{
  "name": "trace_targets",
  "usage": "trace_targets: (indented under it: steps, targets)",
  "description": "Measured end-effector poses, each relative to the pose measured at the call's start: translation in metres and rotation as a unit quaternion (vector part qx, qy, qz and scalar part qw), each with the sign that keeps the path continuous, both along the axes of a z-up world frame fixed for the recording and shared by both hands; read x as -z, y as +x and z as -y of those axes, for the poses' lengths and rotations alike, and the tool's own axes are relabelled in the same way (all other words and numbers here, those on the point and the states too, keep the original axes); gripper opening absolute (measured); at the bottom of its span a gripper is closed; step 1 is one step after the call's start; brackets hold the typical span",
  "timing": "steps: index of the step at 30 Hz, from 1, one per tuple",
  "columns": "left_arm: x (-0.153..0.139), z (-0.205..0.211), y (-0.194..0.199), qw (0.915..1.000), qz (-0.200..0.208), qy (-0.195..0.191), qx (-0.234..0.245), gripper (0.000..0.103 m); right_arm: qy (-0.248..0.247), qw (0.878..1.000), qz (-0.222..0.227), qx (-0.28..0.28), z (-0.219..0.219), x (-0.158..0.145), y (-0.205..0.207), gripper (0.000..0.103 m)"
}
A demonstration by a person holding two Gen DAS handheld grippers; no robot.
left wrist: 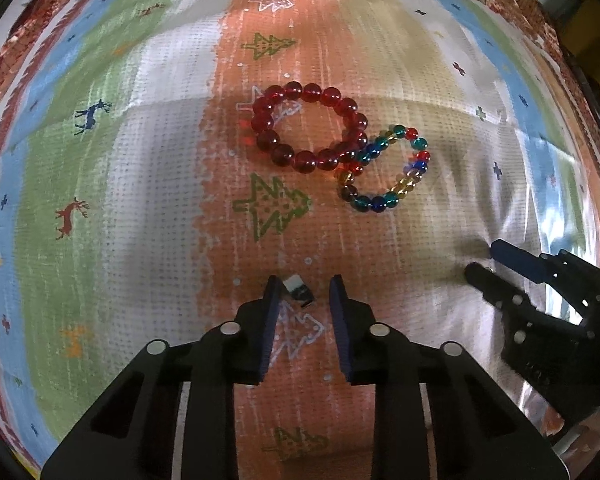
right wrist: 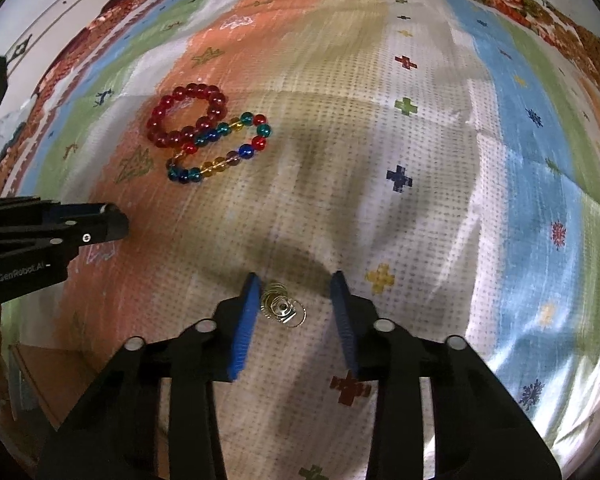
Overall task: Organize jewelry
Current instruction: 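Close left gripper on the silver square charm while right gripper closes on the gold spiral charm, then carry both held charms back over the silver tin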
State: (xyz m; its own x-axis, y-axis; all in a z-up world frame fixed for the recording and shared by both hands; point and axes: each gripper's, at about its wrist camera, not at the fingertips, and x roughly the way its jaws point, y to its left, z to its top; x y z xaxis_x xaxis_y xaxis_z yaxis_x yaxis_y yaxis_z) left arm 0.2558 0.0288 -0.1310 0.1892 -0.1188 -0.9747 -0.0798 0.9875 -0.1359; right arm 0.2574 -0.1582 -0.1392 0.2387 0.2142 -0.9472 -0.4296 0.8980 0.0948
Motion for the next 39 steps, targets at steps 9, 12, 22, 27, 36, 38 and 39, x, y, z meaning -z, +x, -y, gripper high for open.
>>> trace_targets:
  steps: [9,12,22,27,36,38,39]
  targets:
    - [0.002,-0.004,-0.002,1.0000,0.003,0.007,0.002,0.009,0.001,1.000,-0.006,-0.006,0.001,0.000,-0.003,0.018]
    - [0.001,-0.004,-0.004,0.9999,0.007,0.008,0.005,0.008,0.002,1.000,-0.003,-0.004,0.003,-0.001,-0.004,0.018]
    - [-0.016,-0.002,-0.006,0.9995,0.030,0.003,0.003,0.008,0.015,1.000,0.015,-0.013,-0.001,-0.018,-0.013,0.017]
    - [-0.031,-0.015,-0.022,0.9989,0.048,0.000,0.000,0.008,0.022,0.999,0.027,-0.014,0.002,-0.029,-0.022,0.017]
    - [-0.050,-0.010,-0.039,0.9976,0.067,-0.016,0.002,0.008,0.038,0.997,0.057,-0.024,-0.004,-0.056,-0.043,0.017]
    - [-0.054,-0.007,-0.043,0.9971,0.074,-0.015,0.001,0.008,0.035,0.997,0.064,-0.023,-0.003,-0.058,-0.047,0.017]
    - [-0.057,-0.007,-0.046,0.9968,0.079,-0.015,-0.001,0.008,0.035,0.997,0.065,-0.021,-0.003,-0.059,-0.048,0.017]
